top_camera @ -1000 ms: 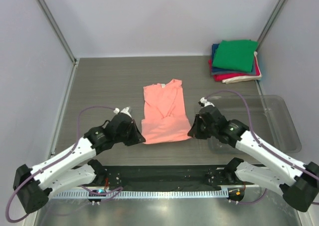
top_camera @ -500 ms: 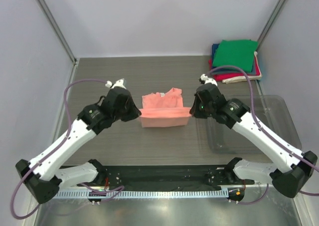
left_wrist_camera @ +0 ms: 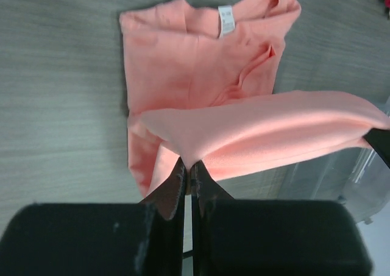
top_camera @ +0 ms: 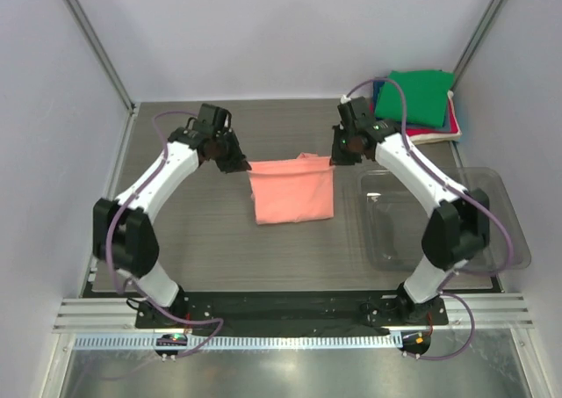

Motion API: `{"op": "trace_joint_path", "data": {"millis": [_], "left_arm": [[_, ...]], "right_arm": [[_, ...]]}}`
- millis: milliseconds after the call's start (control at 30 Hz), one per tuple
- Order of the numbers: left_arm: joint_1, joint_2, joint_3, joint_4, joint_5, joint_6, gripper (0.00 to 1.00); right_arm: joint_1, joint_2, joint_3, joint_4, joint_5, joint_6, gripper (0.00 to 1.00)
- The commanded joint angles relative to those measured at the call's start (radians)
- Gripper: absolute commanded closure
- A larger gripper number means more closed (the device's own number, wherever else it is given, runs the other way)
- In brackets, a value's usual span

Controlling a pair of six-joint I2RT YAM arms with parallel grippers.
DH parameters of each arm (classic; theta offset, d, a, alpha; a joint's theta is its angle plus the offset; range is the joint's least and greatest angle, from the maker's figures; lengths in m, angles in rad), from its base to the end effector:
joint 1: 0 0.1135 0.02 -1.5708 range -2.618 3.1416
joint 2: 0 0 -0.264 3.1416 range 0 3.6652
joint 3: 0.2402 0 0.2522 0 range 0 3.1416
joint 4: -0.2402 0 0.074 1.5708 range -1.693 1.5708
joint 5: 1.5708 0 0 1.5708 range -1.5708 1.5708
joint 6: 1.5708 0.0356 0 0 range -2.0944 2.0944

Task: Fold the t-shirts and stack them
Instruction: Fold the tshirt

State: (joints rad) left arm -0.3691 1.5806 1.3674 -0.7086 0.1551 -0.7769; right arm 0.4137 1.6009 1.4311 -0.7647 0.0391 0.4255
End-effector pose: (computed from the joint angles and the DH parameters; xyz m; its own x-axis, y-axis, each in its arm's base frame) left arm 0.3158 -0.1280 0.2973 -0.8408 -0.4174 -0.3447 -0.2046 0.8346 -0.5115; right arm 0.3161 0.1373 0.3070 -0.8278 0.0870 -0.5542 -0.0425 0.9753 0.2166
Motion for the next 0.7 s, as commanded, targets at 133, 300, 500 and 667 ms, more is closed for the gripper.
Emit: {"op": "trace_joint_path", "data": {"millis": [133,300,500,667], "left_arm": [[0.156,0.482,0.502,-0.138,0.133,0.131,0.73],[0.191,0.878,1.134,-0.517,0.107,0.199,0.49],[0.196,0.584,0.761,-0.319,0.081,0.203,0.40],[0.188,0.271,0.325,-0.181,0.084,0.206,0.42]], "right_arm": [[-0.121,0.422,0.480,-0.024,-0.024,-0.091,0.52],[-0.141,0.630,0.742,-0.094,-0.065,-0.122,0.16],[-0.142,0.464,0.349,0.181,-0.255,-0.096,0.07],[-0.144,0.522,0.269,0.226,-0.367,-0.106,0.06]]}}
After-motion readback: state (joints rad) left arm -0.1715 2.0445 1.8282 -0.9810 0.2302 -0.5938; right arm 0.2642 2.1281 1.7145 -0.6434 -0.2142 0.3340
